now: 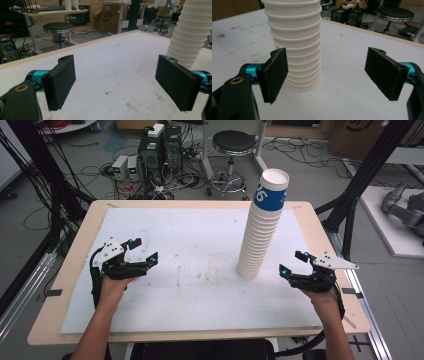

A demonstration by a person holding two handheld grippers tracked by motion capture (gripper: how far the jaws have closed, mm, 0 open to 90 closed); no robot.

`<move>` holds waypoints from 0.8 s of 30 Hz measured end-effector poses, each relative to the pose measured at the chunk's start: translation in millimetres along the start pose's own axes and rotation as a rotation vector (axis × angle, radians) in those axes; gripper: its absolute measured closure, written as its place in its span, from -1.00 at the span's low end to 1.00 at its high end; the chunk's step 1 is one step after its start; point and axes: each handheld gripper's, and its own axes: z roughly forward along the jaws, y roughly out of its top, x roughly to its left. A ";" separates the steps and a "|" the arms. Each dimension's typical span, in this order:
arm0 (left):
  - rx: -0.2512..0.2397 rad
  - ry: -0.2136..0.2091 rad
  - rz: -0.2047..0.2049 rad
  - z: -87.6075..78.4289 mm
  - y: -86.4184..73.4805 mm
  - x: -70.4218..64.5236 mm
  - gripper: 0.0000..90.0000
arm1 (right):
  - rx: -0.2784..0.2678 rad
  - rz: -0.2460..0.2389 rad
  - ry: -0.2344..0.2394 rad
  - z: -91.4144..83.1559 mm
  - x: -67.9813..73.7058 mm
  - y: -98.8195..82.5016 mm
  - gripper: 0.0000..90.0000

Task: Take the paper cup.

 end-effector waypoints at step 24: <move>0.012 -0.014 -0.001 3.9 -0.5 -3.2 -0.63 | -0.054 -0.003 0.070 -1.8 10.6 30.7 -0.58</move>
